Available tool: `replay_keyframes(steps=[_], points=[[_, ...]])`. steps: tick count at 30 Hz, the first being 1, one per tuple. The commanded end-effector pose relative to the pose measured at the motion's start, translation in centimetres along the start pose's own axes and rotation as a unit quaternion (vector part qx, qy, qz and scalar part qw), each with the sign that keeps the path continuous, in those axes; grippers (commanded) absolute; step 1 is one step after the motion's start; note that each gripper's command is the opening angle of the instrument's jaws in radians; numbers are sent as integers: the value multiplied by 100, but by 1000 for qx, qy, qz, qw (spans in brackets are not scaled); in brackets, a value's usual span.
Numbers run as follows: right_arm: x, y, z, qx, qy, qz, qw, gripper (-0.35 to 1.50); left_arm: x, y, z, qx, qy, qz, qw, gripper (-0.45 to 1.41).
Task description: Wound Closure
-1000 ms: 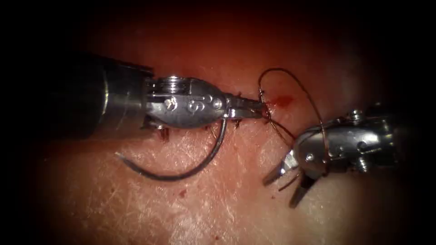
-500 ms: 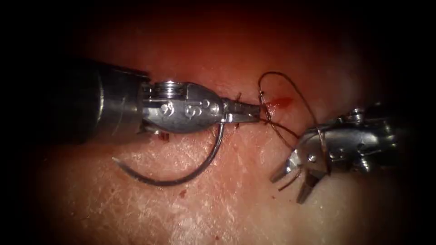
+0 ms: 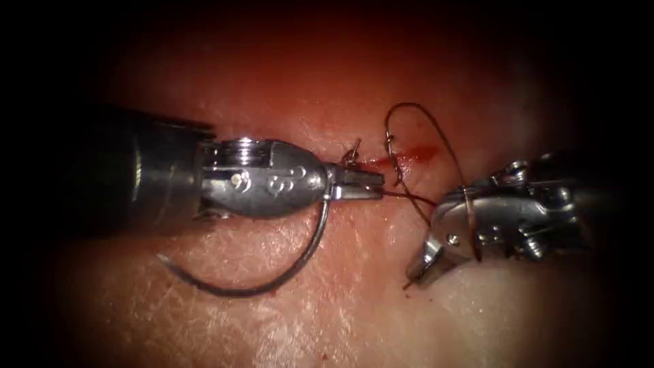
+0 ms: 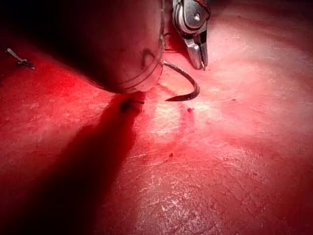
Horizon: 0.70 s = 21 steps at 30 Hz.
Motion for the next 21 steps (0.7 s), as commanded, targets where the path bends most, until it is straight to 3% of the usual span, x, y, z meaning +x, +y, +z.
replay_keyframes(steps=[1, 6, 9, 16, 21], points=[[0, 4, 0, -1, 1, 0, 1000, -35, -2, 3, 7, -1, 1, 1, 1000, -45], [-3, 3, -26, -31, 26, 5, 999, -35, -8, 17, 1, -1, -5, 6, 1000, -45], [-1, 0, -47, -61, 70, 8, 996, -35, -13, 26, 1, -1, -12, 11, 1000, -45], [-4, -10, -96, -140, 212, 35, 967, -35, -30, 55, 11, -4, -24, 9, 1000, -45], [-19, -1, -110, -178, 265, 74, 945, -35, -35, 85, 21, -12, -29, 9, 999, -45]])
